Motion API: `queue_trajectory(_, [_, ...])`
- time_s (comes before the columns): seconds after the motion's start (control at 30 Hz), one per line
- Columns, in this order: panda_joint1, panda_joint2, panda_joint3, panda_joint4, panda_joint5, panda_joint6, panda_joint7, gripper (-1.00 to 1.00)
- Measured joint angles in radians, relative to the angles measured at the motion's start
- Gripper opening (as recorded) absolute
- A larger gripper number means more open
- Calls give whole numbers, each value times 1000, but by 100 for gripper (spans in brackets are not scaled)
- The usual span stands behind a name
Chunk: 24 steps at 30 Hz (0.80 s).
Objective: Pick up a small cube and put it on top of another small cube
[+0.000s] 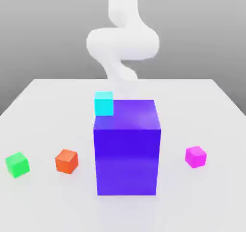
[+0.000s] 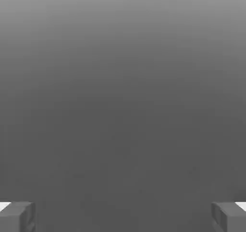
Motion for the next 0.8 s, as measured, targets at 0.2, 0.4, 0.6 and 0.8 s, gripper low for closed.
queue_trajectory(0.2, [195,183,-10,-146,21,140,-286,0])
queue_trajectory(0.4, [370,360,1,-287,42,274,-563,0])
queue_trajectory(0.6, [524,535,37,-429,53,409,-832,0])
queue_trajectory(0.8, [619,715,92,-547,-1,550,-1022,0])
